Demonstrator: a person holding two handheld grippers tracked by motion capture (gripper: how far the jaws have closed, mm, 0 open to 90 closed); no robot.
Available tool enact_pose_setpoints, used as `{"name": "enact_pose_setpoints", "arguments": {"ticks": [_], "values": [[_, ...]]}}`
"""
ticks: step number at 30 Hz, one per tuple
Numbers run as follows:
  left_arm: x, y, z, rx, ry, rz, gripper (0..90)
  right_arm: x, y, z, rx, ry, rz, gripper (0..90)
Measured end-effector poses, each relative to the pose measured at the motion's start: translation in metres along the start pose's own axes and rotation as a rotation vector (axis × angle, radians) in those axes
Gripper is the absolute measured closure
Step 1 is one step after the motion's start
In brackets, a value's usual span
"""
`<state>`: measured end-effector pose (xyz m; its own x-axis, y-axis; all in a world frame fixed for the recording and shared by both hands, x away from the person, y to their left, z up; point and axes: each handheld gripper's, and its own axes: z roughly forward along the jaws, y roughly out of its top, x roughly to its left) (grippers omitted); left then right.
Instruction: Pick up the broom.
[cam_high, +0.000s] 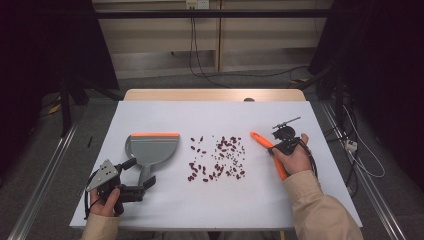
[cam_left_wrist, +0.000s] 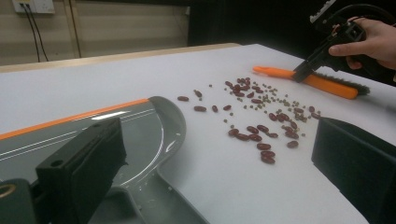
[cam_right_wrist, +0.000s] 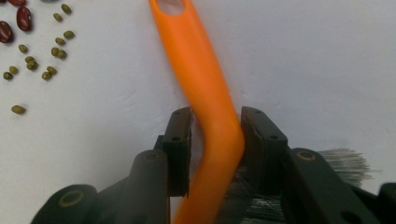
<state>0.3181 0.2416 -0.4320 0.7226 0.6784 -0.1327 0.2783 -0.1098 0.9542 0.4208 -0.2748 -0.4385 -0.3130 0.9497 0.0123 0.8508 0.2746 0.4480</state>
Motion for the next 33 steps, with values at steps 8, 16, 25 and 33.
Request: {"name": "enact_pose_setpoints", "arguments": {"ticks": [8,16,25,33], "values": [[0.001,0.001,0.000,-0.007,0.005,0.000,2.6,0.001,0.008,0.003,0.051,-0.010,0.022,69.5],[-0.001,0.002,0.004,-0.002,-0.006,0.009,2.6,-0.003,0.006,0.001,0.031,0.025,0.020,69.8],[0.001,0.002,0.002,-0.005,0.002,0.008,2.6,-0.003,0.004,-0.008,-0.033,0.050,0.002,70.2],[0.001,0.005,0.003,-0.013,-0.004,0.001,2.6,-0.008,-0.004,-0.037,-0.241,0.122,0.042,70.5]]}}
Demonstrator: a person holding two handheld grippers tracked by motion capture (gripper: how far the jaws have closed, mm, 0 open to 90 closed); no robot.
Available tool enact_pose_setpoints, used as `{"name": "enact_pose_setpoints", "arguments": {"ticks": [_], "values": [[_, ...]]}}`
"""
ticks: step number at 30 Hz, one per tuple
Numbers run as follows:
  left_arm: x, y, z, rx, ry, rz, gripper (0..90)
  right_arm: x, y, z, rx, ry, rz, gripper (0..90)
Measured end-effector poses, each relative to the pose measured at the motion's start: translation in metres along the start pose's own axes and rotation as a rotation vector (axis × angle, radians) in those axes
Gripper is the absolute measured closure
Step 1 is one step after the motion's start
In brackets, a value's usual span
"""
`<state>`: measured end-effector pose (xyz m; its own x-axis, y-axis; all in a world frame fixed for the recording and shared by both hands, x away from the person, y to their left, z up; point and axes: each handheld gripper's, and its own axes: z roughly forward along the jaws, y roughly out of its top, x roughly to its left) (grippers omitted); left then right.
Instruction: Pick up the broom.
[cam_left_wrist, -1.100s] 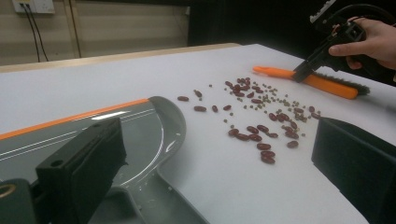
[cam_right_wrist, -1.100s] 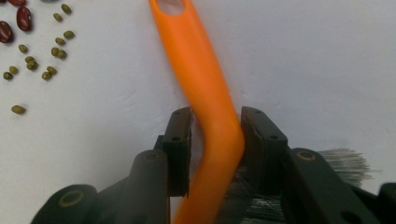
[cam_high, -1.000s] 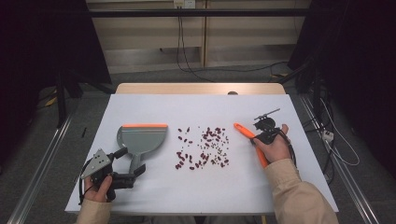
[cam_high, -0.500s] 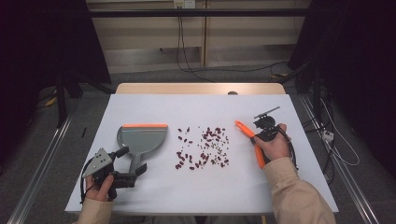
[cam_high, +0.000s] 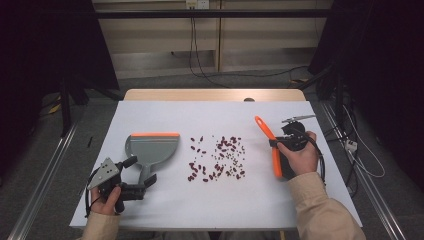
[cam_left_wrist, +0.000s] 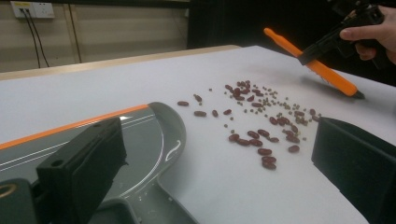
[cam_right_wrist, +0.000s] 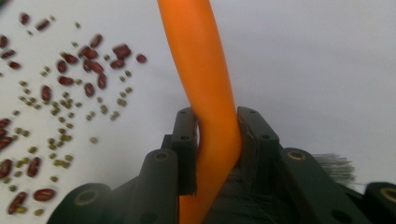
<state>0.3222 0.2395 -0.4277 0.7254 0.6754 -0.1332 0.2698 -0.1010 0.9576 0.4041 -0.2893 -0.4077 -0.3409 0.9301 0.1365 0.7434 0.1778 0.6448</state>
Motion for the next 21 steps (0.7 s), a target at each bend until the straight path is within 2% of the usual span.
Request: {"name": "enact_pose_setpoints", "arguments": {"ticks": [4,6,9,14,16,18,21], "values": [[-0.001,0.002,0.001,-0.003,0.004,0.001,2.6,0.002,-0.004,-0.015,-0.118,0.033,0.014,70.7],[-0.004,0.005,0.002,-0.001,0.000,0.014,2.6,0.002,-0.008,-0.021,-0.177,0.039,0.020,70.7],[-0.011,0.012,0.006,-0.007,-0.020,0.029,2.4,0.000,-0.018,-0.029,-0.260,0.064,0.052,70.8],[-0.018,0.019,0.014,-0.004,-0.034,0.027,2.4,-0.003,-0.028,-0.043,-0.354,0.080,0.085,70.9],[-0.021,0.022,0.018,0.003,-0.035,0.029,2.5,-0.006,-0.030,-0.048,-0.392,0.104,0.101,71.0],[-0.024,0.026,0.021,0.010,-0.032,0.050,2.6,-0.007,-0.031,-0.052,-0.420,0.129,0.109,71.0],[-0.029,0.031,0.026,0.013,-0.037,0.056,2.5,-0.004,-0.032,-0.056,-0.456,0.147,0.108,71.1]]}}
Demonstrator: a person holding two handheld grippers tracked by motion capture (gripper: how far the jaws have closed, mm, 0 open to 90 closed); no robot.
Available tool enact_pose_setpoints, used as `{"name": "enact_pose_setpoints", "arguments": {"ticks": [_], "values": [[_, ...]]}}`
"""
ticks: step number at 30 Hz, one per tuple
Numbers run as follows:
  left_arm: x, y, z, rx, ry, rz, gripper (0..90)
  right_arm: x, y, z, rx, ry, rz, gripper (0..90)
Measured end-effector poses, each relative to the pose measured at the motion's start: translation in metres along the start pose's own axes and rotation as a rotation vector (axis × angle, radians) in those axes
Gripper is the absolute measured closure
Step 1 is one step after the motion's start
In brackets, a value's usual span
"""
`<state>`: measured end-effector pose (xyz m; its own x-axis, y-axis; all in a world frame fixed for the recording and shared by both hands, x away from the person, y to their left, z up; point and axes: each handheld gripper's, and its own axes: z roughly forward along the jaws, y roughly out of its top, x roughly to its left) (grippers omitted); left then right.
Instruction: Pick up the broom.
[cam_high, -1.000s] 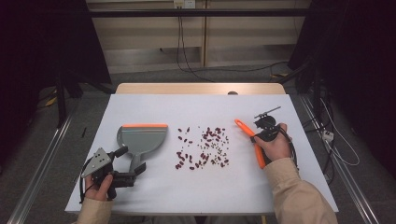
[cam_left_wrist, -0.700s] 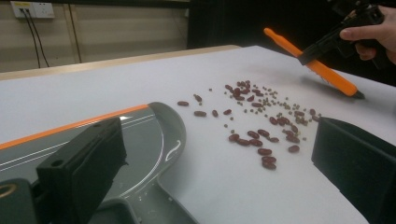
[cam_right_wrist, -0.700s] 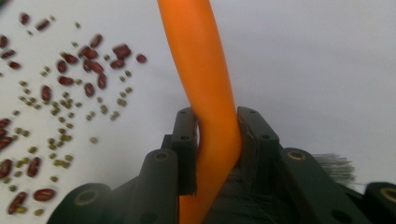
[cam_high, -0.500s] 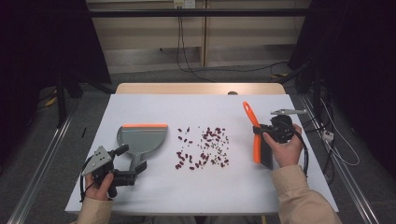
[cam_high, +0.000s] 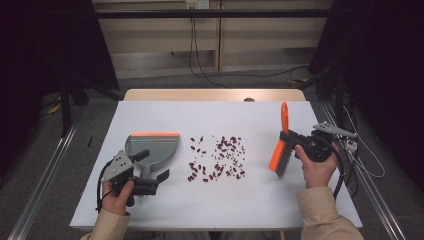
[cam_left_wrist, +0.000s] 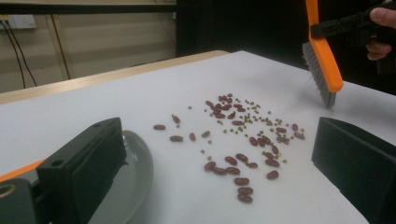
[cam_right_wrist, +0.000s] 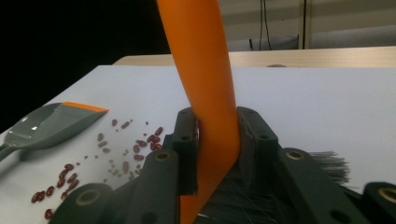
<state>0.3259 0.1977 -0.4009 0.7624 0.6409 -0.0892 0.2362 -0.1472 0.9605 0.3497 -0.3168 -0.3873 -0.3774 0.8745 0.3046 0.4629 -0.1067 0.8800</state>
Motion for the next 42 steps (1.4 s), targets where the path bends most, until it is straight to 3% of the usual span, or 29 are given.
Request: {"name": "enact_pose_setpoints", "arguments": {"ticks": [7,13,19,25,36,39,42], "values": [[-0.008,0.008,0.014,0.000,-0.032,-0.005,2.2,0.010,0.004,-0.001,-0.066,0.054,0.034,71.1],[-0.010,0.014,0.027,-0.014,-0.056,-0.022,2.1,0.028,0.014,0.007,-0.059,0.086,0.005,71.1],[-0.016,0.015,0.040,0.006,-0.090,-0.023,2.8,0.049,0.019,0.020,-0.042,0.122,-0.014,71.1],[-0.029,0.016,0.062,0.025,-0.167,-0.039,3.9,0.073,0.023,0.034,-0.034,0.162,-0.044,71.1],[-0.044,0.020,0.088,0.044,-0.185,-0.065,6.1,0.100,0.029,0.051,-0.022,0.194,-0.082,71.1],[-0.047,0.022,0.095,0.058,-0.181,-0.081,11.1,0.108,0.030,0.055,-0.014,0.202,-0.095,71.1],[-0.052,0.022,0.102,0.069,-0.208,-0.081,14.9,0.118,0.030,0.062,-0.007,0.207,-0.117,71.1]]}}
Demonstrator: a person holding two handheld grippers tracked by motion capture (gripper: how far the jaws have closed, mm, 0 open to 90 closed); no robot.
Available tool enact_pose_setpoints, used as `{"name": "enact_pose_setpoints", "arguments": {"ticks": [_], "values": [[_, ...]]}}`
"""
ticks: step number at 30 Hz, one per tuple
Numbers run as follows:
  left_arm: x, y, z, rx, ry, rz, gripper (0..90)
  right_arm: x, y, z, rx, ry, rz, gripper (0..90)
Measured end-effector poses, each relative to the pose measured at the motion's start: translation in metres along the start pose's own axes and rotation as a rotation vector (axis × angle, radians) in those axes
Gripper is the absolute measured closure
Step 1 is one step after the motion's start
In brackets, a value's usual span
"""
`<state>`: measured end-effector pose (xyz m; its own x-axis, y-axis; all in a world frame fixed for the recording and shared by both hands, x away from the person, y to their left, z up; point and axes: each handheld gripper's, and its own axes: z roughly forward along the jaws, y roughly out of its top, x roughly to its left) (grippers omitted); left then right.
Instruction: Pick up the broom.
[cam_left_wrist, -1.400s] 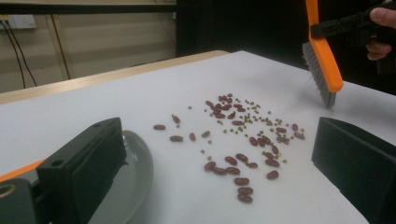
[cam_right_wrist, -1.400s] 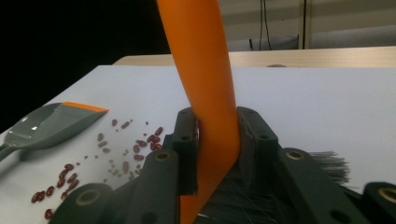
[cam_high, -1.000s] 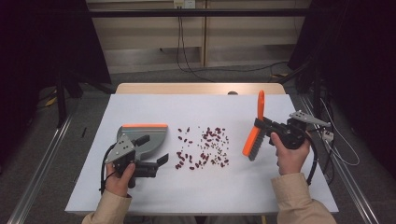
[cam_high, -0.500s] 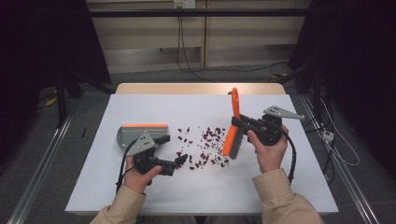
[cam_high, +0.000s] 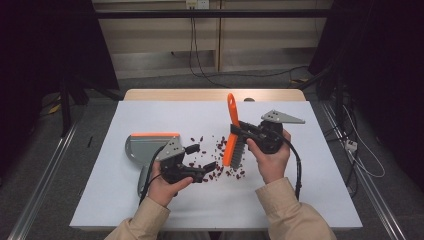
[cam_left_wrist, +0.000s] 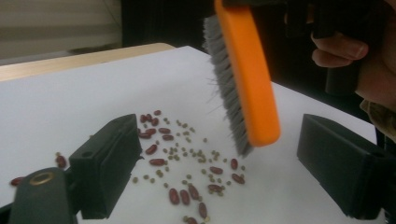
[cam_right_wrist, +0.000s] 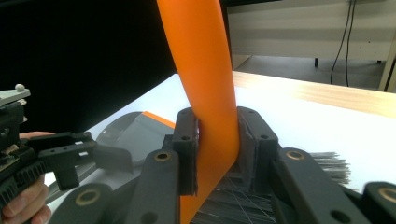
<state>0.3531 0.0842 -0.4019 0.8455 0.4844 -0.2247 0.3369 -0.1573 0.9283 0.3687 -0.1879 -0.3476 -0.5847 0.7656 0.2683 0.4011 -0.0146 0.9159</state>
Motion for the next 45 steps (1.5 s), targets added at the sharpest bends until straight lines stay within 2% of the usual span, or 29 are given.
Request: {"name": "enact_pose_setpoints", "arguments": {"ticks": [2,7,9,13,16,18,19,24,26,30,32,35,38,40,45], "values": [[-0.001,0.000,0.002,0.005,-0.002,-0.001,16.1,0.002,0.000,0.002,0.002,0.000,-0.008,71.1],[-0.006,-0.001,0.014,0.040,-0.009,-0.009,25.6,0.017,0.004,0.014,0.014,0.006,-0.056,71.1],[-0.008,-0.001,0.016,0.055,0.003,0.003,33.0,0.023,0.005,0.018,0.019,0.002,-0.084,71.1],[-0.007,-0.003,0.019,0.076,0.029,-0.023,42.2,0.031,0.005,0.023,0.029,0.008,-0.109,71.1],[-0.006,-0.004,0.018,0.077,0.022,-0.028,51.2,0.036,0.005,0.025,0.034,0.015,-0.116,71.0],[-0.007,-0.005,0.018,0.075,0.005,-0.029,60.7,0.038,0.004,0.027,0.035,0.009,-0.124,71.0],[-0.007,-0.005,0.018,0.077,0.012,-0.023,66.0,0.038,0.004,0.027,0.036,0.011,-0.121,70.9],[-0.006,-0.006,0.015,0.088,0.064,-0.050,69.2,0.043,0.003,0.029,0.042,0.007,-0.137,70.5],[-0.004,-0.007,0.013,0.073,0.081,-0.063,70.4,0.046,0.004,0.029,0.038,0.006,-0.151,70.5],[-0.004,-0.006,0.010,0.051,0.104,-0.079,70.9,0.047,0.005,0.031,0.016,0.010,-0.142,69.7],[-0.003,-0.007,0.008,0.032,0.116,-0.095,70.9,0.046,0.005,0.032,0.012,0.013,-0.132,63.0],[0.000,-0.007,0.004,0.019,0.135,-0.100,71.0,0.047,0.004,0.033,0.001,-0.012,-0.131,46.0],[0.001,-0.006,0.001,0.014,0.159,-0.089,70.9,0.047,0.001,0.035,0.004,-0.029,-0.107,33.6],[0.001,-0.006,0.000,0.013,0.169,-0.089,70.9,0.046,-0.001,0.036,0.003,-0.025,-0.084,28.3],[0.001,-0.006,0.000,0.010,0.190,-0.085,70.9,0.049,-0.008,0.039,0.014,-0.077,-0.073,20.1]]}}
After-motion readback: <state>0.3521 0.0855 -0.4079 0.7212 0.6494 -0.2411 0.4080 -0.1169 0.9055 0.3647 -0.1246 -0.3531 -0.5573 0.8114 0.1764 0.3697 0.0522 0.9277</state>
